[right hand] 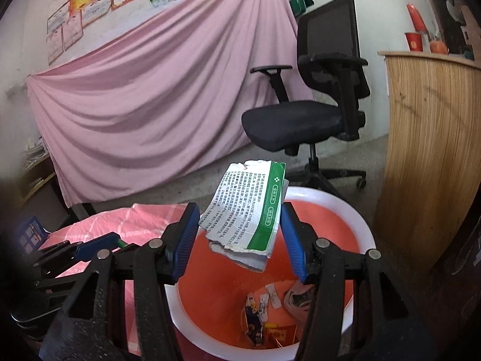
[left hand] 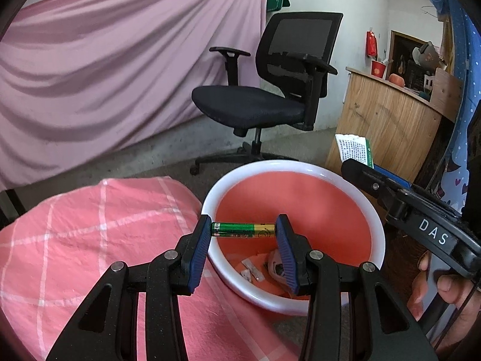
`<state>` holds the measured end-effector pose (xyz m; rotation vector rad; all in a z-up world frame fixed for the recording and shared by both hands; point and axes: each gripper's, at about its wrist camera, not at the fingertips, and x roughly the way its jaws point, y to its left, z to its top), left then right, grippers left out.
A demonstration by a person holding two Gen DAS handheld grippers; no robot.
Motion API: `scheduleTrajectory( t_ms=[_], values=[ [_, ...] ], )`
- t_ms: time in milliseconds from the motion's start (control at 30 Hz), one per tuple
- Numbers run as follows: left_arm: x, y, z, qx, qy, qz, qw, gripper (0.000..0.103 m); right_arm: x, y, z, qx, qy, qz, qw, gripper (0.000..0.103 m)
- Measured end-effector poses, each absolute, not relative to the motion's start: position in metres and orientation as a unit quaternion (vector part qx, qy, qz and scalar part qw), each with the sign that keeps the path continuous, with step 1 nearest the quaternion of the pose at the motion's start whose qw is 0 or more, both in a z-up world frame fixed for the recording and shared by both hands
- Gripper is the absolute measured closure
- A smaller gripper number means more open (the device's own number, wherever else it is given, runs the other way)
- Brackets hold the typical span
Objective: Collect trash
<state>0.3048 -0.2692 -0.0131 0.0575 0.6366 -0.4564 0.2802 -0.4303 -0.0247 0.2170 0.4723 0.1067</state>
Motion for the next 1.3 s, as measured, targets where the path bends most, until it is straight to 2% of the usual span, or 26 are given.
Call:
scheduleTrajectory(
  t_ms=[167,667,733,833,1000,1067,1200,1267,1300],
  values=[
    [0.304,-0.269,-0.015,0.026,0.315,-0.224,0.922,0.053,0.284,-0.434,-0.029,0.114,0.247,0.053,0.961,0.029],
    [0.306,-0.251,-0.009,-0.004,0.314,-0.198,0.929,0.052,0.286,-0.438,-0.030,0.119,0.251,0.047,0.960,0.023],
    [0.304,-0.246,-0.007,-0.007,0.312,-0.192,0.931,0.052,0.286,-0.438,-0.030,0.119,0.251,0.046,0.960,0.021],
    [0.301,-0.237,-0.003,-0.012,0.306,-0.180,0.935,0.045,0.285,-0.436,-0.029,0.117,0.249,0.047,0.960,0.018],
    [0.294,-0.215,0.003,-0.031,0.299,-0.161,0.940,0.043,0.282,-0.430,-0.026,0.114,0.242,0.047,0.962,0.009],
    [0.291,-0.207,0.005,-0.038,0.295,-0.149,0.943,0.032,0.282,-0.428,-0.025,0.112,0.241,0.046,0.963,0.005],
    [0.285,-0.193,0.009,-0.051,0.284,-0.128,0.949,0.023,0.280,-0.424,-0.025,0.109,0.238,0.043,0.964,0.000],
    [0.282,-0.189,0.010,-0.048,0.279,-0.106,0.953,0.005,0.279,-0.424,-0.025,0.107,0.237,0.039,0.965,0.000],
    [0.279,-0.186,0.010,-0.045,0.269,-0.085,0.958,0.002,0.279,-0.423,-0.025,0.105,0.237,0.034,0.965,0.000]
  ],
)
